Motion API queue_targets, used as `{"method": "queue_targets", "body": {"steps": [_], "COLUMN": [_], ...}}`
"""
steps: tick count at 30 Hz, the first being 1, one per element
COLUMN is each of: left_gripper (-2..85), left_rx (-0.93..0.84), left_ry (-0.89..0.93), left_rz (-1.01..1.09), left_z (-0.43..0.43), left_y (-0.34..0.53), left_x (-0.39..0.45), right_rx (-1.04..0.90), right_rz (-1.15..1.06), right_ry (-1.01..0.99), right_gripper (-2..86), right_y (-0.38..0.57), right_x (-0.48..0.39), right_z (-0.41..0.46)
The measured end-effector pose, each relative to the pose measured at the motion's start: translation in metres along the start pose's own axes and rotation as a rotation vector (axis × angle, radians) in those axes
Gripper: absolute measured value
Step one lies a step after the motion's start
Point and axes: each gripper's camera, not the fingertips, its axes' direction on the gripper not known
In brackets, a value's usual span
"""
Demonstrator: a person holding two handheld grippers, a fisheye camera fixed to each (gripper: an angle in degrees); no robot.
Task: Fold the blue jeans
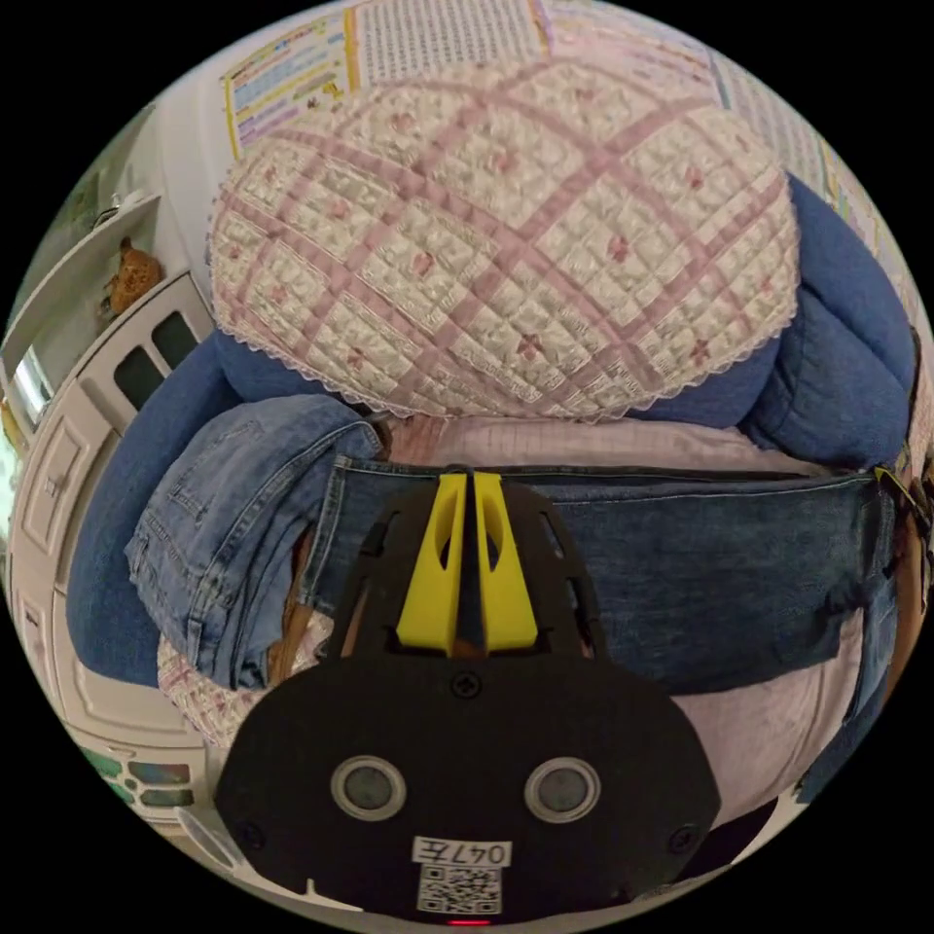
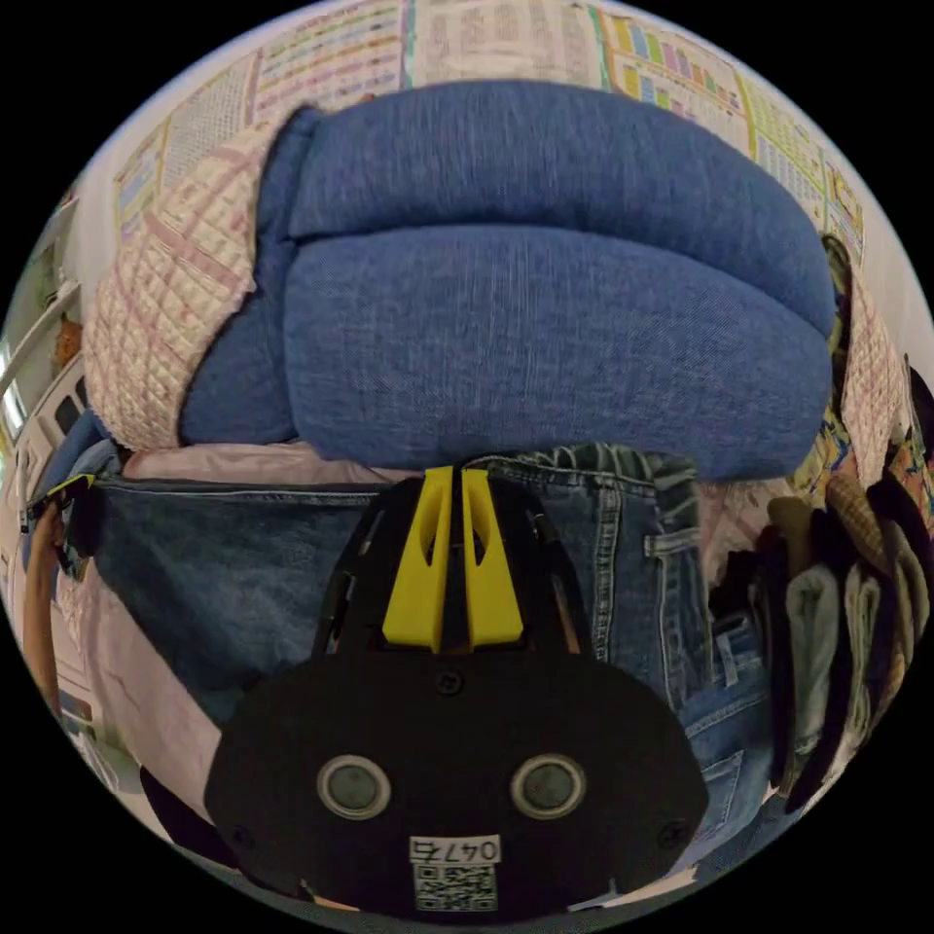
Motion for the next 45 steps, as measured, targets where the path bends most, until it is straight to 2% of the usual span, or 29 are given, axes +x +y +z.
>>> {"method": "queue_targets", "body": {"steps": [3,8,13,18,20,22,24,26,28,30,31,34,36,41,43,45], "left_gripper": [-0.6,0.1,2.2,4.6,3.3,0.6,-0.1,-0.1,1.7,5.0,7.3,10.4,10.7,8.2,3.4,2.2], "left_rx": [-0.083,-0.121,-0.133,-0.113,-0.087,-0.044,0.006,0.038,-0.005,-0.075,-0.089,-0.084,-0.081,-0.097,-0.097,-0.055], "left_ry": [-0.001,0.002,0.192,0.274,0.157,-0.058,-0.088,0.019,0.191,0.228,0.185,0.026,-0.009,0.020,0.082,0.043], "left_rz": [0.005,0.001,-0.136,-0.094,-0.034,-0.002,-0.024,-0.026,0.067,0.197,0.281,0.419,0.453,0.375,0.348,0.314], "left_z": [0.055,0.114,0.142,0.124,0.109,0.089,0.076,0.070,0.078,0.092,0.102,0.129,0.143,0.170,0.164,0.148], "left_y": [-0.037,-0.078,-0.111,-0.137,-0.147,-0.157,-0.161,-0.160,-0.155,-0.145,-0.132,-0.103,-0.095,-0.104,-0.115,-0.128], "left_x": [0.016,0.031,0.010,-0.008,-0.009,-0.011,-0.016,-0.019,-0.010,0.006,0.018,0.038,0.041,0.014,-0.009,-0.031], "right_rx": [-0.052,-0.078,-0.049,0.015,0.114,0.241,0.297,0.333,0.396,0.437,0.448,0.391,0.378,0.240,0.212,0.198], "right_rz": [0.074,0.172,0.210,0.234,0.281,0.286,0.259,0.229,0.219,0.266,0.289,0.372,0.313,0.190,0.197,0.210], "right_ry": [-0.045,-0.170,-0.321,-0.322,-0.360,-0.525,-0.648,-0.756,-0.872,-0.896,-0.890,-0.968,-1.010,-0.973,-0.996,-1.034], "right_gripper": [0.1,0.3,2.5,7.0,6.2,5.0,4.1,2.7,1.5,0.9,0.4,-0.7,-1.0,-1.3,-1.3,-1.3], "right_y": [-0.002,0.006,0.014,0.037,0.053,0.078,0.098,0.121,0.157,0.185,0.201,0.239,0.255,0.257,0.262,0.267], "right_x": [0.000,0.014,0.024,0.015,0.004,-0.023,-0.053,-0.086,-0.132,-0.165,-0.185,-0.220,-0.234,-0.258,-0.265,-0.267], "right_z": [0.053,0.103,0.119,0.095,0.069,0.032,0.008,-0.010,-0.023,-0.023,-0.019,0.008,0.022,0.042,0.048,0.052]}}
